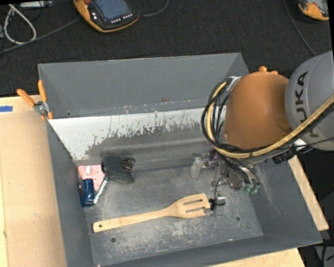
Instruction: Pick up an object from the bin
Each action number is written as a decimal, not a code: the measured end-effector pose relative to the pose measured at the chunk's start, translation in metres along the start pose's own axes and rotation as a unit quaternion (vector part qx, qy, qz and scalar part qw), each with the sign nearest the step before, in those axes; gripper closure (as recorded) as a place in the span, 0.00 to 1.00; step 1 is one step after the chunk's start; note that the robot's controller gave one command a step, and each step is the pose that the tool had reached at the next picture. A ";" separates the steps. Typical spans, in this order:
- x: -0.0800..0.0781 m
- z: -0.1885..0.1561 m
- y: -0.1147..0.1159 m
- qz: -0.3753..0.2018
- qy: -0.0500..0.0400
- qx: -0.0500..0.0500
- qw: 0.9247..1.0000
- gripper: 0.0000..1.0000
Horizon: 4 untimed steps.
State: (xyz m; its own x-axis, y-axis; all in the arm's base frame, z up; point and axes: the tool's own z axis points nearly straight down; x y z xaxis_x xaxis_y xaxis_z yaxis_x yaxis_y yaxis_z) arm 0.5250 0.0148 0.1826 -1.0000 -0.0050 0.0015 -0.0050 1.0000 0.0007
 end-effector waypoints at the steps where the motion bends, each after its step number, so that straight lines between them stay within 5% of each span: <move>1: -0.002 0.065 0.013 0.030 -0.002 -0.001 1.000 0.00; 2: 0.015 0.105 0.013 0.028 -0.001 0.000 1.000 0.00; 3: 0.013 0.112 0.007 -0.014 0.000 -0.001 1.000 1.00; 4: 0.013 0.112 0.007 -0.014 0.000 -0.001 1.000 1.00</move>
Offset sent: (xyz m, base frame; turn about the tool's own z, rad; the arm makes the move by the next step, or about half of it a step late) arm -0.0128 0.0119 -0.1011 0.0570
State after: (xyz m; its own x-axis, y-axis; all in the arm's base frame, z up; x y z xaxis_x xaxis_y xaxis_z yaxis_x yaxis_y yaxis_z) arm 0.5117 0.0221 0.0706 -0.9995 -0.0324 0.0006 -0.0324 0.9995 0.0034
